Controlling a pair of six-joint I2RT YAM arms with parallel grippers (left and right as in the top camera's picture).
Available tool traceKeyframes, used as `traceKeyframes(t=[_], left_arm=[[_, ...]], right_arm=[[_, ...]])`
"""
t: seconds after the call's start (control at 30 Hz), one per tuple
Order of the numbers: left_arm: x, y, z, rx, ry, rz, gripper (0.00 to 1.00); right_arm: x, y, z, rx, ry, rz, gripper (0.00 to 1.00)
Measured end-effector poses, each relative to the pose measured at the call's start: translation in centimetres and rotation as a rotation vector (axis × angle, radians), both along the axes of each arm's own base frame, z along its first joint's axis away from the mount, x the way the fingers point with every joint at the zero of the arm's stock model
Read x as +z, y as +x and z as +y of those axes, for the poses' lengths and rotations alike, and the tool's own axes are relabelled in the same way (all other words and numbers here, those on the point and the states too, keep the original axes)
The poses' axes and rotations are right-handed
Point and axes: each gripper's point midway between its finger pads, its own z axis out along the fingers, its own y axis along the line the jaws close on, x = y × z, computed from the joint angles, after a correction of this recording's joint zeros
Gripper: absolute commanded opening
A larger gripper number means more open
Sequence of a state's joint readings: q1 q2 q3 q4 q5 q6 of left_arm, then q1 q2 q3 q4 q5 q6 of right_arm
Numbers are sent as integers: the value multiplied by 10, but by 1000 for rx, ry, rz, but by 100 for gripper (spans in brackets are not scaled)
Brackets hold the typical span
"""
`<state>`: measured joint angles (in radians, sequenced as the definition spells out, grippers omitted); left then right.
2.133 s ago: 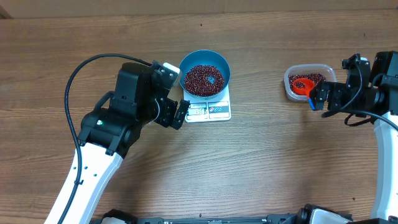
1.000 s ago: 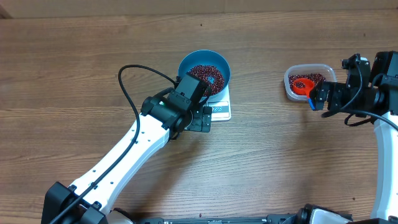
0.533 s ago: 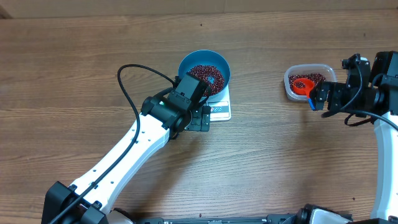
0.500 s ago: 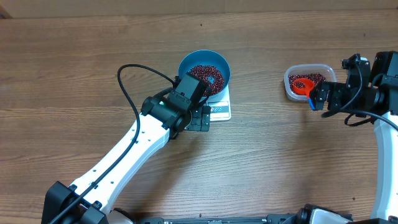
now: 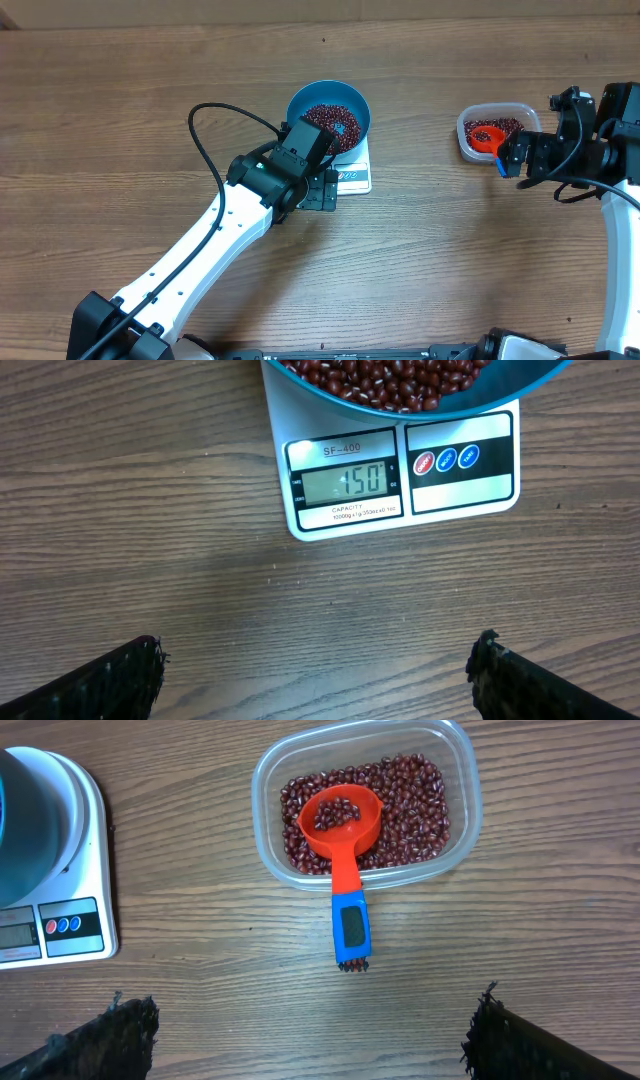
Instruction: Scoop item into bowl and weigh 150g on scale
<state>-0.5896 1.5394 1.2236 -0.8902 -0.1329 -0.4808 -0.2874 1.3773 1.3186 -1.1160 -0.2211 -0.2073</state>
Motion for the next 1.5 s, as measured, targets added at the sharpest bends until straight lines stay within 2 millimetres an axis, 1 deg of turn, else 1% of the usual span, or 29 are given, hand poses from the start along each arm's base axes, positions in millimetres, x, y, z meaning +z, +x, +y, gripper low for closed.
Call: traceKeyframes(t=[0.47,0.63,0.73,0.8,0.87,0.9,0.97,1.07,1.13,1.27,1.37,1.5], left_arm=[[1,2,1,4,6,-9,100],[5,11,-5,5,-19,-53,100],[15,19,-10,-1,-50,-105,99],[28,22,-11,-13,-73,-149,100],[44,23,-12,-30,-94,-199,100],[55,23,-12,-42,-107,-231,100],[73,22,-10,-56,-127,-283,100],[96,19,-2,-70,-141,-346,100],[110,19,7,-64,-147,-384,100],[139,20,34,-35,-158,-472,100],[164,20,59,-5,-176,-549,100],[190,15,92,50,-182,-634,100]], right_arm=[[0,0,0,0,0,0,100],[0,0,0,0,0,0,100],[0,0,0,0,0,0,100],[0,0,0,0,0,0,100],[0,0,0,0,0,0,100],[0,0,0,0,1,1,100],[0,0,0,0,0,0,100],[0,0,0,0,0,0,100],[0,0,0,0,0,0,100],[0,0,0,0,0,0,100],[0,0,0,0,1,0,100],[0,0,0,0,0,0,100]])
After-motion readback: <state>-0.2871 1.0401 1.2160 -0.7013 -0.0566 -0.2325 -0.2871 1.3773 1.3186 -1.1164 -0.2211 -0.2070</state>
